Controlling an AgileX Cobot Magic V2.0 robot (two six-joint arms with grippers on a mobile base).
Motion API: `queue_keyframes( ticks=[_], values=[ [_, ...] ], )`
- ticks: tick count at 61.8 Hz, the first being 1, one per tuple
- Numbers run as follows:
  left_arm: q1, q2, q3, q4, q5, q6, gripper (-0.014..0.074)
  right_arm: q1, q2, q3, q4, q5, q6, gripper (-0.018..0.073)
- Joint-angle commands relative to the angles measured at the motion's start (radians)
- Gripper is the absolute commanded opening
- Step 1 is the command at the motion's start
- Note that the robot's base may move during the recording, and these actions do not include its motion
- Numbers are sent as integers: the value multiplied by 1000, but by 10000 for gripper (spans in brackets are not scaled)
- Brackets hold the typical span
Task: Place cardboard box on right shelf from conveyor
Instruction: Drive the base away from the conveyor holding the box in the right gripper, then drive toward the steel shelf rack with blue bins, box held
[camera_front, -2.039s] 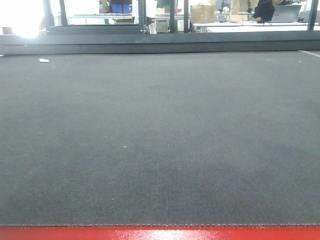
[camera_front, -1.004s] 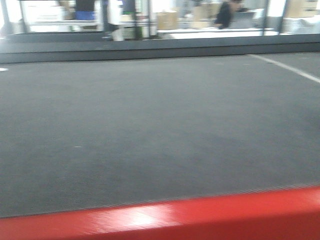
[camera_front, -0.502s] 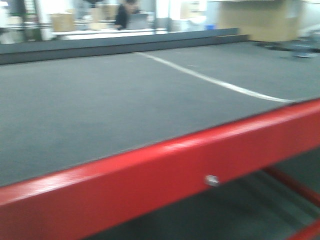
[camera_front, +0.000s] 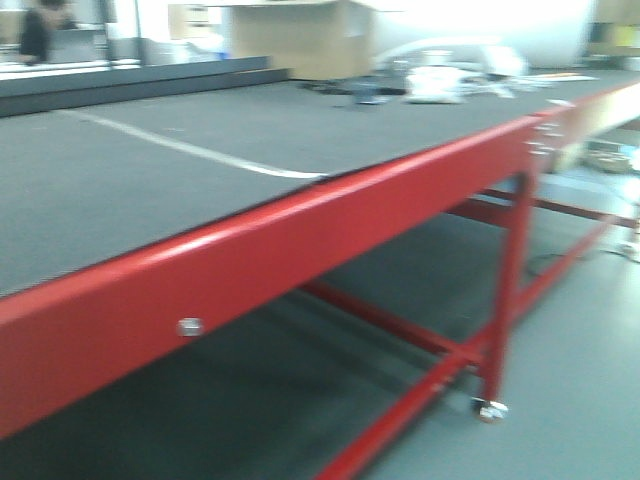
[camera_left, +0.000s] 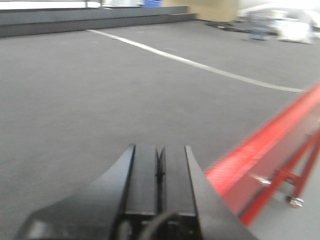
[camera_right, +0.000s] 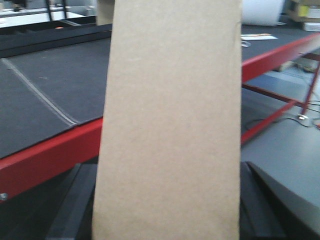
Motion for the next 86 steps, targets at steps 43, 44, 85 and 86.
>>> queue_keyframes(
  ticks=[43, 44, 85, 86],
  values=[
    [2, -15, 10, -6, -89, 0, -116, -3, 17, -24, -13, -103, -7, 195],
    [2, -15, 10, -6, -89, 0, -116, -3, 17, -24, -13, -103, -7, 195],
    [-1, -15, 10, -6, -89, 0, -116, -3, 17, -24, -13, -103, -7, 195],
    [-1, -17, 10, -6, -89, 0, -116, -3, 17, -24, -13, -103, -7, 195]
  ],
)
